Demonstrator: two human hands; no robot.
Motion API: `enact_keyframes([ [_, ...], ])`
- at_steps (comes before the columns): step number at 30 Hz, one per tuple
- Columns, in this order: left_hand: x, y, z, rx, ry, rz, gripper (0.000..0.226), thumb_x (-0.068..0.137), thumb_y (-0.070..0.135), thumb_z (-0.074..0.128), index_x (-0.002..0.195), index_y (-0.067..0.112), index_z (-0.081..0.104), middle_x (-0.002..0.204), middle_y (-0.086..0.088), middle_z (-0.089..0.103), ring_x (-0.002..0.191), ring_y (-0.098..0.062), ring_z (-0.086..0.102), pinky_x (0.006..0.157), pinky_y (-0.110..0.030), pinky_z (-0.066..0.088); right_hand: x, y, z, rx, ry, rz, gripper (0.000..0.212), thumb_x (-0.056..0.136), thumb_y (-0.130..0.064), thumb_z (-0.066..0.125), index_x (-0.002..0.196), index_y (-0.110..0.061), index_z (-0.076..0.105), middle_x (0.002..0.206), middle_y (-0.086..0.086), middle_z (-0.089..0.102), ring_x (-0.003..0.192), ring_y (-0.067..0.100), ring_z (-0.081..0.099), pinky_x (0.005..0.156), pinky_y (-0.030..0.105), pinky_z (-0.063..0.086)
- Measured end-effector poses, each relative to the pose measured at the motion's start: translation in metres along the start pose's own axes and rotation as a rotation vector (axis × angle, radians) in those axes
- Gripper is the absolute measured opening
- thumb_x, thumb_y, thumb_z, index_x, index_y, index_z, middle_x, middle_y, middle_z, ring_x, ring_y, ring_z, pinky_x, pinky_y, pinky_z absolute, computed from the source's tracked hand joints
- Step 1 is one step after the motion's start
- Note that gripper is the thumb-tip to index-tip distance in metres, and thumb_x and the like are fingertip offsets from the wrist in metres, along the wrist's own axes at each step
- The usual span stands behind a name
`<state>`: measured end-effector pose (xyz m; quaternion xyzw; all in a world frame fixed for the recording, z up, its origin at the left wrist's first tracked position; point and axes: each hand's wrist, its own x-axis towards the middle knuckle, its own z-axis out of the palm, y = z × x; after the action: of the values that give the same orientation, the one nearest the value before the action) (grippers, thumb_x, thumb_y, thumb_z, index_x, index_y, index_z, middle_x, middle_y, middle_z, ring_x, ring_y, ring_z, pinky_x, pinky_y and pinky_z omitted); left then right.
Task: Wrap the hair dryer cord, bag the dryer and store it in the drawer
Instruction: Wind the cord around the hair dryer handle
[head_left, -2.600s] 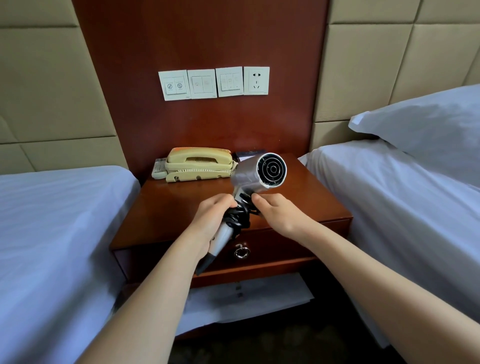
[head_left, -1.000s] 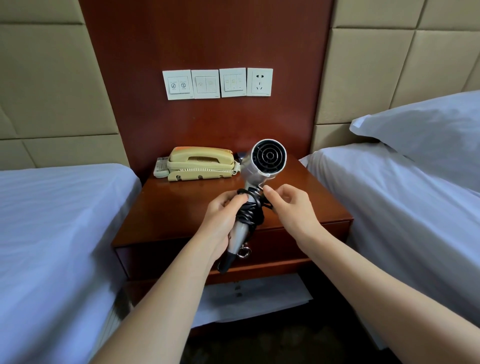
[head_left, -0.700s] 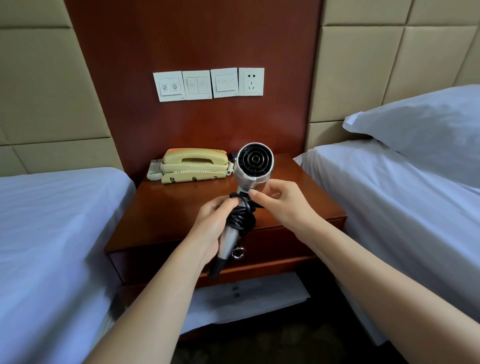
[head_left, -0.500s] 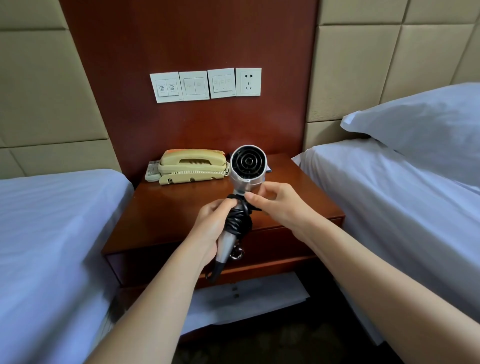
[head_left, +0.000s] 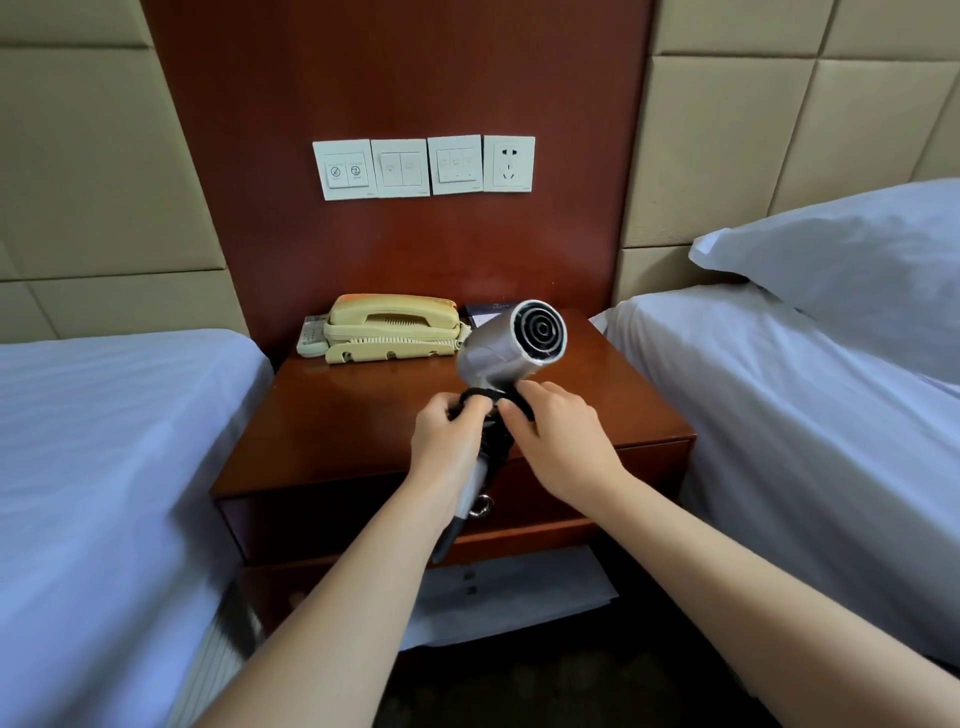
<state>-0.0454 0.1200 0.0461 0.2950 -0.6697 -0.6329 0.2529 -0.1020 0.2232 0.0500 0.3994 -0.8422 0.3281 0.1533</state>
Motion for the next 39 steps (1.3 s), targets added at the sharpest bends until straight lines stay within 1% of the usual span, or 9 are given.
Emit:
enact_keyframes([
  [2, 0.001, -0.002, -0.001, 0.068, -0.005, 0.026, 0.022, 0.084, 0.032, 0.059, 0.098, 0.016, 0.064, 0.095, -0.005, 0.068, 0.091, -0.023, 0.065, 0.084, -0.040, 0.052, 0.002, 0.002, -0.003, -0.024, -0.049, -0.027, 0.031, 0.095, -0.034, 0.043, 0.091, -0.007, 0.059, 0.085, 0.006, 0.056, 0.082, 0.030, 0.057, 0.062, 0.031, 0.031],
  [7, 0.002, -0.006, -0.005, 0.112, 0.001, 0.043, 0.022, 0.086, 0.028, 0.058, 0.099, 0.012, 0.066, 0.093, -0.007, 0.069, 0.090, -0.024, 0.065, 0.079, -0.038, 0.052, 0.006, 0.002, -0.006, -0.109, -0.210, -0.056, 0.031, 0.096, -0.030, 0.042, 0.095, -0.003, 0.057, 0.100, 0.014, 0.061, 0.088, 0.035, 0.058, 0.066, 0.032, 0.034],
  [12, -0.001, -0.008, 0.002, 0.043, 0.024, 0.032, 0.021, 0.083, 0.028, 0.060, 0.096, 0.014, 0.067, 0.091, -0.009, 0.071, 0.090, -0.026, 0.067, 0.086, -0.047, 0.055, 0.007, -0.001, -0.011, -0.215, -0.224, -0.069, 0.034, 0.099, -0.028, 0.035, 0.101, 0.000, 0.054, 0.109, 0.016, 0.058, 0.093, 0.038, 0.058, 0.067, 0.035, 0.037],
  [17, -0.003, -0.006, 0.009, 0.049, 0.049, 0.082, 0.022, 0.085, 0.029, 0.059, 0.101, 0.014, 0.064, 0.096, -0.007, 0.069, 0.090, -0.024, 0.066, 0.083, -0.044, 0.055, 0.003, -0.004, -0.020, -0.295, -0.267, -0.114, 0.028, 0.100, -0.019, 0.033, 0.104, -0.001, 0.055, 0.108, 0.017, 0.056, 0.094, 0.039, 0.056, 0.066, 0.037, 0.039],
  [20, -0.003, -0.005, 0.008, 0.061, 0.038, 0.087, 0.021, 0.086, 0.028, 0.058, 0.101, 0.014, 0.063, 0.095, -0.007, 0.068, 0.089, -0.024, 0.065, 0.080, -0.041, 0.053, 0.001, -0.005, -0.026, -0.312, -0.267, -0.176, 0.029, 0.101, -0.018, 0.032, 0.102, 0.000, 0.055, 0.106, 0.018, 0.057, 0.093, 0.038, 0.055, 0.073, 0.044, 0.046],
  [23, -0.003, -0.005, 0.007, 0.070, 0.019, 0.078, 0.020, 0.084, 0.026, 0.059, 0.095, 0.010, 0.066, 0.087, -0.007, 0.068, 0.086, -0.026, 0.065, 0.074, -0.038, 0.053, 0.003, -0.003, -0.028, -0.307, -0.280, -0.209, 0.031, 0.100, -0.019, 0.032, 0.098, 0.001, 0.056, 0.102, 0.018, 0.058, 0.091, 0.037, 0.054, 0.077, 0.047, 0.045],
  [29, -0.002, -0.001, 0.001, 0.062, -0.021, 0.020, 0.019, 0.084, 0.021, 0.058, 0.089, 0.005, 0.068, 0.075, -0.005, 0.064, 0.068, -0.020, 0.058, 0.062, -0.028, 0.045, 0.007, 0.007, -0.018, -0.236, -0.234, -0.253, 0.028, 0.099, -0.019, 0.035, 0.080, -0.005, 0.052, 0.088, 0.016, 0.060, 0.082, 0.033, 0.053, 0.071, 0.041, 0.040],
  [34, -0.002, -0.002, -0.002, -0.032, -0.050, -0.050, 0.017, 0.085, 0.019, 0.059, 0.090, 0.004, 0.066, 0.077, -0.007, 0.061, 0.069, -0.020, 0.057, 0.061, -0.028, 0.043, 0.003, 0.013, -0.005, -0.282, -0.063, -0.215, 0.041, 0.096, -0.032, 0.027, 0.076, -0.009, 0.053, 0.078, 0.006, 0.062, 0.077, 0.026, 0.054, 0.052, 0.033, 0.032],
  [39, -0.001, -0.002, -0.001, -0.108, -0.060, -0.117, 0.019, 0.080, 0.024, 0.063, 0.088, 0.007, 0.064, 0.080, -0.008, 0.064, 0.073, -0.024, 0.060, 0.066, -0.032, 0.045, 0.002, 0.012, -0.002, -0.240, -0.061, -0.145, 0.030, 0.098, -0.029, 0.033, 0.077, -0.012, 0.048, 0.079, 0.003, 0.055, 0.080, 0.026, 0.053, 0.047, 0.032, 0.021],
])
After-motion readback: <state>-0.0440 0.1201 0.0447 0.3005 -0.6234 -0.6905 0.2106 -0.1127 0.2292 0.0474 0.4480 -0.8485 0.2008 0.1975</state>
